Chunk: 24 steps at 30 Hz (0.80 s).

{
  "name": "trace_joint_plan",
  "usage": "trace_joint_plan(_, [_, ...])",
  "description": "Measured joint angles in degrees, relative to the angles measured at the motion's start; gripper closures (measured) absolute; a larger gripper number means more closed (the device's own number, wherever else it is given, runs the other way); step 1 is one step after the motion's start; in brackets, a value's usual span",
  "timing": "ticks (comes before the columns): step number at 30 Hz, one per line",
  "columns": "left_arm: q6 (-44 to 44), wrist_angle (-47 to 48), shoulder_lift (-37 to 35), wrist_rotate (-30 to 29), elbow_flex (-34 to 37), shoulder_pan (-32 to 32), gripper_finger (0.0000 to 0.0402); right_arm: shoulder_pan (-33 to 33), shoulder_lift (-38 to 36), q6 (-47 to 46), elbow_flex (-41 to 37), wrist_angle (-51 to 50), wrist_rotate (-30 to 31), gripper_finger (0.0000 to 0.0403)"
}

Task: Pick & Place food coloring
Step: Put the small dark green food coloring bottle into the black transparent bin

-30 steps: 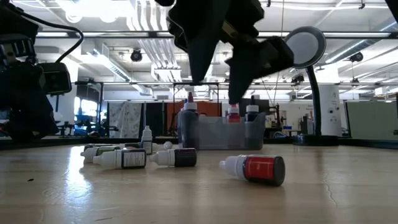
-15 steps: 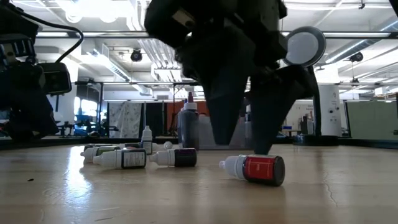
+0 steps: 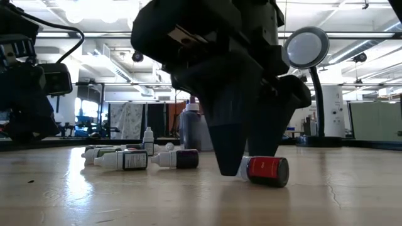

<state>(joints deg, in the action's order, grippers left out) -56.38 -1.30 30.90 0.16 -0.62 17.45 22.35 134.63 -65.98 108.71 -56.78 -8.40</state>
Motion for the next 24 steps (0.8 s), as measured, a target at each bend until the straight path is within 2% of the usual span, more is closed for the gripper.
trace_joint_plan(4, [0.00, 0.00, 0.00, -0.01, 0.00, 0.00, 0.0250, -0.08, -0.02, -0.26, -0.09, -0.24, 2.16, 0.0242])
trace_joint_plan(16, [0.01, 0.00, 0.00, 0.00, 0.01, 0.00, 0.0250, -0.78, -0.08, -1.56, -0.24, -0.57, 0.65, 0.0360])
trace_joint_plan(24, [0.01, 0.01, 0.00, 0.00, 0.01, 0.00, 0.0250, -0.96, -0.81, -4.50, -0.35, 0.73, 0.93, 0.0366])
